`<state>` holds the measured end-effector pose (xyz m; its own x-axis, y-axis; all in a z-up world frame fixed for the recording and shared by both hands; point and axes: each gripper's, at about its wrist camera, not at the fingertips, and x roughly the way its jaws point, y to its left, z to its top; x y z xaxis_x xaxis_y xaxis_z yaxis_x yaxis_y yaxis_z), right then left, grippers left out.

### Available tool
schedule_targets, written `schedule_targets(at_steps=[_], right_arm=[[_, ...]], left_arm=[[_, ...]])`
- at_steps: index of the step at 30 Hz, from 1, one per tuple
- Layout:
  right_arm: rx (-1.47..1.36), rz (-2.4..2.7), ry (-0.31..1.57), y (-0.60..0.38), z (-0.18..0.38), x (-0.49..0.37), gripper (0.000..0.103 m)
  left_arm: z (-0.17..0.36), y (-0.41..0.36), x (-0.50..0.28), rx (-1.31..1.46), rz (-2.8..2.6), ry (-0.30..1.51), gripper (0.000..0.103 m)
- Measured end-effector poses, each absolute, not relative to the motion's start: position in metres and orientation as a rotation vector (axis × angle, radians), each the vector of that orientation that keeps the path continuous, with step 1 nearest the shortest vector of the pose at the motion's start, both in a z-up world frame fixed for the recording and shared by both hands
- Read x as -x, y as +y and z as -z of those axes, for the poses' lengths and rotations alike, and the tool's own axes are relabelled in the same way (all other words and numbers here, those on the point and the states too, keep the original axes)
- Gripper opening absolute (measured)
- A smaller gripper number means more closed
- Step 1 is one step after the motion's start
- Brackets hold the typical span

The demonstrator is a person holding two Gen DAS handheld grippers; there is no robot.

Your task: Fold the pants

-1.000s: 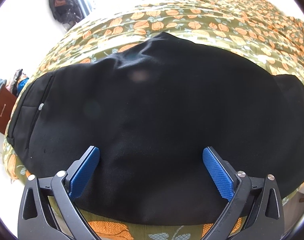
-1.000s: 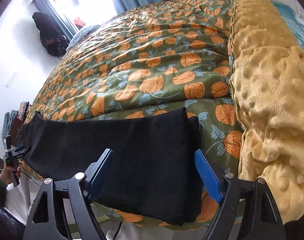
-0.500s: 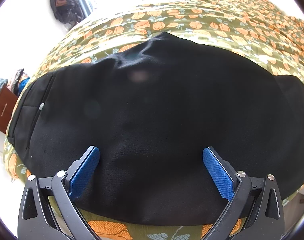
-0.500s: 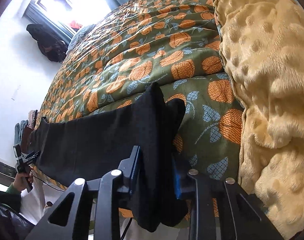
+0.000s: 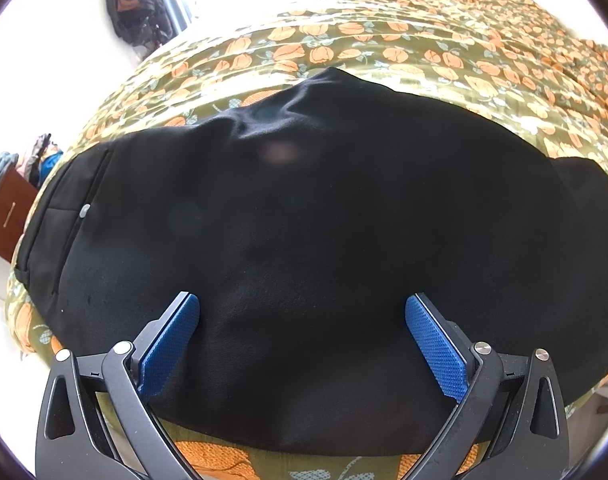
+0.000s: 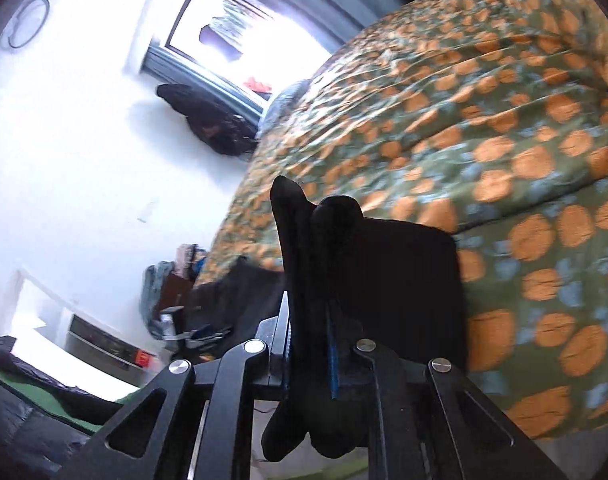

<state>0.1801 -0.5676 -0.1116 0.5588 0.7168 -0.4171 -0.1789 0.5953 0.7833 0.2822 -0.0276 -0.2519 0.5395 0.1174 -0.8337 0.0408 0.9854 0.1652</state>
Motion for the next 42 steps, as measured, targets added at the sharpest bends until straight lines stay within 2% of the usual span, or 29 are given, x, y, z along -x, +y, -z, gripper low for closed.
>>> schedule_targets(at_steps=[6, 8, 10, 11, 12, 13, 16, 18, 19, 21, 22, 23, 30, 32, 34, 38, 42], right_arm=[[-0.790, -0.724, 0.834, -0.405, 0.141, -0.228, 0.014], [-0.723, -0.716, 0.858, -0.353, 0.154, -0.241, 0.014], [-0.587, -0.662, 0.908, -0.308, 0.165, -0.248, 0.023], [-0.503, -0.635, 0.950, -0.287, 0.169, -0.248, 0.041], [-0.416, -0.614, 0.970, -0.271, 0.169, -0.243, 0.066], [-0.358, -0.611, 0.955, -0.265, 0.165, -0.236, 0.073], [-0.218, -0.619, 0.847, -0.273, 0.140, -0.201, 0.076], [-0.158, -0.556, 0.780, -0.299, 0.124, -0.181, 0.088], [-0.139, -0.519, 0.751, -0.314, 0.120, -0.175, 0.090], [-0.118, -0.445, 0.734, -0.335, 0.116, -0.164, 0.091], [-0.126, -0.415, 0.736, -0.346, 0.115, -0.161, 0.091], [-0.143, -0.384, 0.737, -0.357, 0.114, -0.156, 0.091], [-0.226, -0.287, 0.703, -0.392, 0.113, -0.142, 0.091], [-0.227, -0.290, 0.711, -0.391, 0.116, -0.142, 0.091], [-0.233, -0.293, 0.724, -0.391, 0.118, -0.145, 0.091], [-0.224, -0.268, 0.694, -0.401, 0.110, -0.142, 0.091], [-0.211, -0.268, 0.703, -0.410, 0.110, -0.151, 0.091]], left_arm=[[0.246, -0.024, -0.283, -0.152, -0.002, 1.048, 0.102], [0.242, -0.022, -0.282, -0.126, 0.033, 1.071, 0.102], [0.234, -0.018, -0.278, -0.074, 0.083, 1.074, 0.102], [0.229, -0.016, -0.275, -0.042, 0.112, 1.069, 0.102], [0.222, -0.014, -0.270, -0.004, 0.151, 1.057, 0.102], [0.215, -0.013, -0.265, 0.033, 0.193, 1.040, 0.102], [0.195, -0.025, -0.247, 0.138, 0.393, 0.993, 0.101], [0.185, -0.052, -0.241, 0.119, 0.526, 0.971, 0.101], [0.183, -0.065, -0.240, 0.092, 0.560, 0.962, 0.099], [0.186, -0.091, -0.249, 0.048, 0.603, 0.972, 0.079], [0.193, -0.101, -0.259, 0.049, 0.607, 1.015, 0.063], [0.201, -0.107, -0.268, 0.055, 0.597, 1.056, 0.056], [0.228, -0.122, -0.280, -0.023, 0.531, 1.155, 0.052], [0.236, -0.123, -0.281, -0.030, 0.505, 1.188, 0.011], [0.232, -0.116, -0.286, 0.032, 0.492, 1.197, 0.004], [0.196, -0.090, -0.278, 0.055, 0.465, 1.094, 0.003], [0.214, -0.078, -0.286, 0.001, 0.408, 1.130, 0.005]])
